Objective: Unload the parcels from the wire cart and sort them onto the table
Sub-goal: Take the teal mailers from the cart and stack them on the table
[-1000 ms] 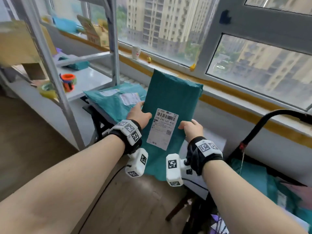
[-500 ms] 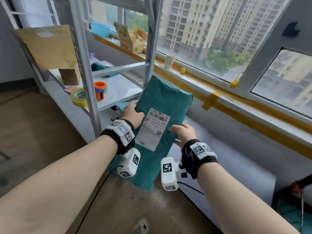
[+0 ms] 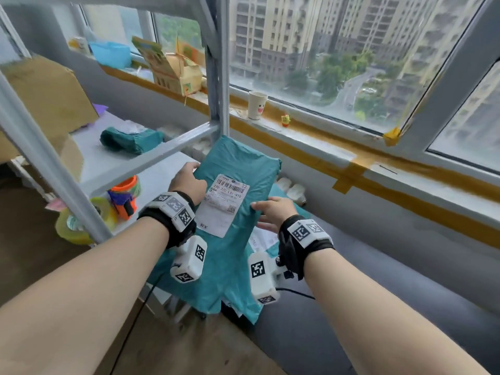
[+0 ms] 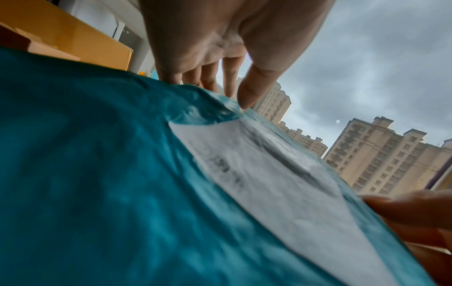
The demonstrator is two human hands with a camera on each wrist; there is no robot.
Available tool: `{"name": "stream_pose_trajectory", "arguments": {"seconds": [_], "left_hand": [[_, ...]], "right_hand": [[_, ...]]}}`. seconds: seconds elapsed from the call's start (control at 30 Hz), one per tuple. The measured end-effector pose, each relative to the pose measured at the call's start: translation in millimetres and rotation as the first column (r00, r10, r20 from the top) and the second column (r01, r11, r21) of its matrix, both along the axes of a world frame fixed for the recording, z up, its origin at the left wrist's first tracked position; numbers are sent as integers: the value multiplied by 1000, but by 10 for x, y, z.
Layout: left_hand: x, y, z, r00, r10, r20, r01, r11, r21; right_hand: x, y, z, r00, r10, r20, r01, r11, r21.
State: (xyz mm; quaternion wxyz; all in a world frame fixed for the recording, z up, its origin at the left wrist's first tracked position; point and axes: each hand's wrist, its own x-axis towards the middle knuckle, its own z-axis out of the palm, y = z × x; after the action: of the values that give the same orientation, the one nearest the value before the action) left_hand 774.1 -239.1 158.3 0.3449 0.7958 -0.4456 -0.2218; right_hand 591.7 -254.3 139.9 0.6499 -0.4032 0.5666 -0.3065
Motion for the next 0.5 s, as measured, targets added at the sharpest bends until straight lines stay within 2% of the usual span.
{"name": "stream_pose_trajectory", "arguments": {"seconds": [0.27, 0.5], "left_hand": [[261, -806, -394, 989, -135, -61, 140, 987, 83], [504, -1177, -752, 961, -239, -137, 263, 944, 197]], "right_hand": [[188, -474, -164, 988, -92, -126, 102, 992, 76], [451, -590, -313, 959, -144, -244, 189, 967, 172]]}}
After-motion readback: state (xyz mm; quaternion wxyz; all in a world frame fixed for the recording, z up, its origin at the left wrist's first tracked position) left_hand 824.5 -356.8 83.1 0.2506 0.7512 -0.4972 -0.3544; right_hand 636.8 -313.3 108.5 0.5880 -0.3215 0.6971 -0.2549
